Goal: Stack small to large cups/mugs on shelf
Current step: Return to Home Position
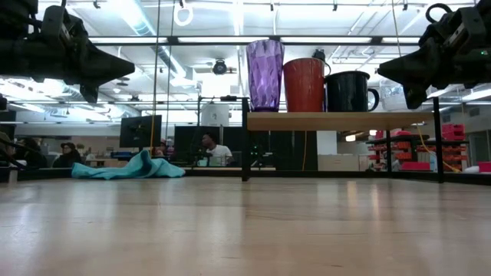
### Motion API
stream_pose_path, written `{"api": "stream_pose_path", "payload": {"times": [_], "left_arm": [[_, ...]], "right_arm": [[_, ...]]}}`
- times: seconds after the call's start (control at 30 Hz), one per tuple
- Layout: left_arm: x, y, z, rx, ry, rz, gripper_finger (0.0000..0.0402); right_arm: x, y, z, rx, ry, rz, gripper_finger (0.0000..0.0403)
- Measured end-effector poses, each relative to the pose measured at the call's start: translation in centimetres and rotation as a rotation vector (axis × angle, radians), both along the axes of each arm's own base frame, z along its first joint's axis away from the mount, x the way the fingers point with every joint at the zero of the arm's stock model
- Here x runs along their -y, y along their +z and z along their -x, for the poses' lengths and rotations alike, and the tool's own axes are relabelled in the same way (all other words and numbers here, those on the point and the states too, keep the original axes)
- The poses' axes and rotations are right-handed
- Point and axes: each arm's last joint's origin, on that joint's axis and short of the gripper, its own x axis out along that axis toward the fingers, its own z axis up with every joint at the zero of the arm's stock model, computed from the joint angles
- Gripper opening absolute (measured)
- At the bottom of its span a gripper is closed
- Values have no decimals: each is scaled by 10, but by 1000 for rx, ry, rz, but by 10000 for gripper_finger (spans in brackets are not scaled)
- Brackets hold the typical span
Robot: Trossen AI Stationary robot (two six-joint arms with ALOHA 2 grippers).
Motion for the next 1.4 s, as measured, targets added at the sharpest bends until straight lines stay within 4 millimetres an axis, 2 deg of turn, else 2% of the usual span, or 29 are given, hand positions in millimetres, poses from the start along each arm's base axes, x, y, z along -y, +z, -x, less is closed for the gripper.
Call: {"api": "stream_pose_path", "payload": {"times": [0.27,0.63,1.0,1.4], "left_arm": [[0,0,0,0,0,0,40],[0,0,0,0,0,0,28],[0,0,0,0,0,0,40],[0,0,0,0,0,0,28]], "right_arm": [[0,0,0,-1,0,0,48],[0,0,0,-1,0,0,48],[0,0,0,0,0,0,48],[0,0,0,-1,0,0,48]]}}
